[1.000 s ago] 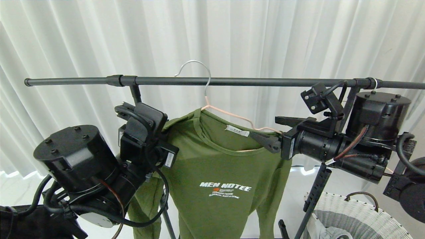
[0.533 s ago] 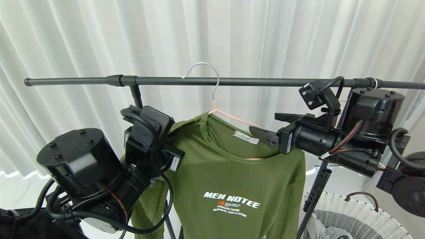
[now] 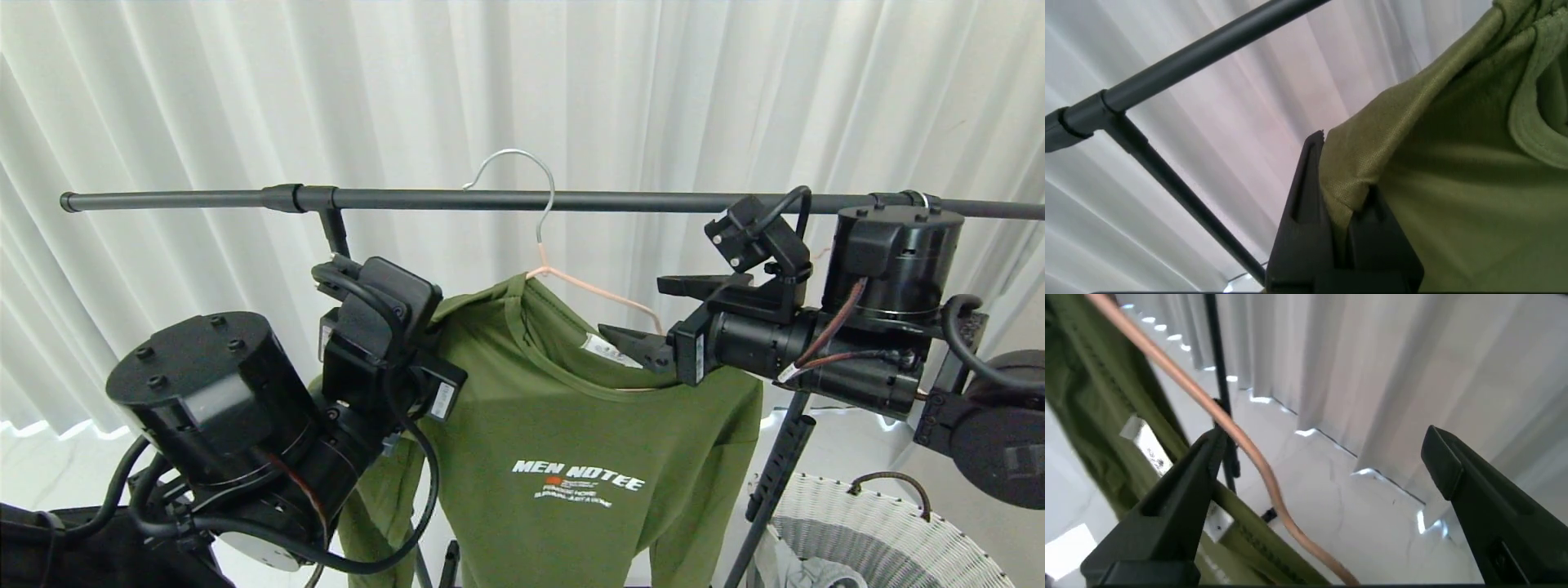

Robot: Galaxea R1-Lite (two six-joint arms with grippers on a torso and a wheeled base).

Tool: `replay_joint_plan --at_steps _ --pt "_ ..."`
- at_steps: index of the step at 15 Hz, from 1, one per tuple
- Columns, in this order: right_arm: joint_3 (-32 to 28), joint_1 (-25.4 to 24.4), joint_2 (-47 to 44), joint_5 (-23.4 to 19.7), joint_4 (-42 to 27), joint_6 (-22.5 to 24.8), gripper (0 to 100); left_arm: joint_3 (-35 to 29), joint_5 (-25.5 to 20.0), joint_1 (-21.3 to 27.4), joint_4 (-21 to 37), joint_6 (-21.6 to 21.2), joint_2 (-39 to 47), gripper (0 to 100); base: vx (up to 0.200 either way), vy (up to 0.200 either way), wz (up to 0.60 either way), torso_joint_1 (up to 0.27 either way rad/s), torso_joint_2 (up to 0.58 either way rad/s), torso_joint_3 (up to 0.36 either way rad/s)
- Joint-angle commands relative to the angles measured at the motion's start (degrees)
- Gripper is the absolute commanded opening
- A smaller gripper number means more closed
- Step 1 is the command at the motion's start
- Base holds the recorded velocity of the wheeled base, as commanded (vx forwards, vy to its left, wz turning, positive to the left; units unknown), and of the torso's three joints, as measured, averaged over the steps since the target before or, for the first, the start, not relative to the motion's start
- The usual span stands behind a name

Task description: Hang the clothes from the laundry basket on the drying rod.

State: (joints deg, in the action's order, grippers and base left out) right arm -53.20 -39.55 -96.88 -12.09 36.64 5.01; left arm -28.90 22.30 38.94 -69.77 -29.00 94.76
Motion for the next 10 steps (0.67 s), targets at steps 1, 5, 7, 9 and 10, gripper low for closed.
replay_joint_plan --at_steps 1,5,7,9,10 --pt "-2.3 0.1 2.7 -2.3 -3.3 1.6 100 0.0 0.0 0.0 0.0 0.0 0.5 0 0.000 0.000 0.00 0.000 0.00 0.000" --pt "-3.8 1.1 4.9 -8.9 -10.7 7.2 100 0.0 -1.2 0.1 0.0 0.0 1.2 0 0.000 0.000 0.00 0.000 0.00 0.000" --pt "-5.7 2.9 4.0 -10.8 -16.0 11.2 100 0.3 -3.8 0.6 0.0 -0.4 1.1 0 0.000 0.000 0.00 0.000 0.00 0.000" --pt "-8.6 4.1 2.2 -11.2 -17.5 12.1 100 0.5 -4.1 0.9 -0.1 -0.9 0.9 0 0.000 0.000 0.00 0.000 0.00 0.000" --pt "-9.5 4.7 2.1 -11.2 -17.5 12.1 100 0.5 -4.1 0.8 -0.9 -1.0 1.0 0 0.000 0.000 0.00 0.000 0.00 0.000"
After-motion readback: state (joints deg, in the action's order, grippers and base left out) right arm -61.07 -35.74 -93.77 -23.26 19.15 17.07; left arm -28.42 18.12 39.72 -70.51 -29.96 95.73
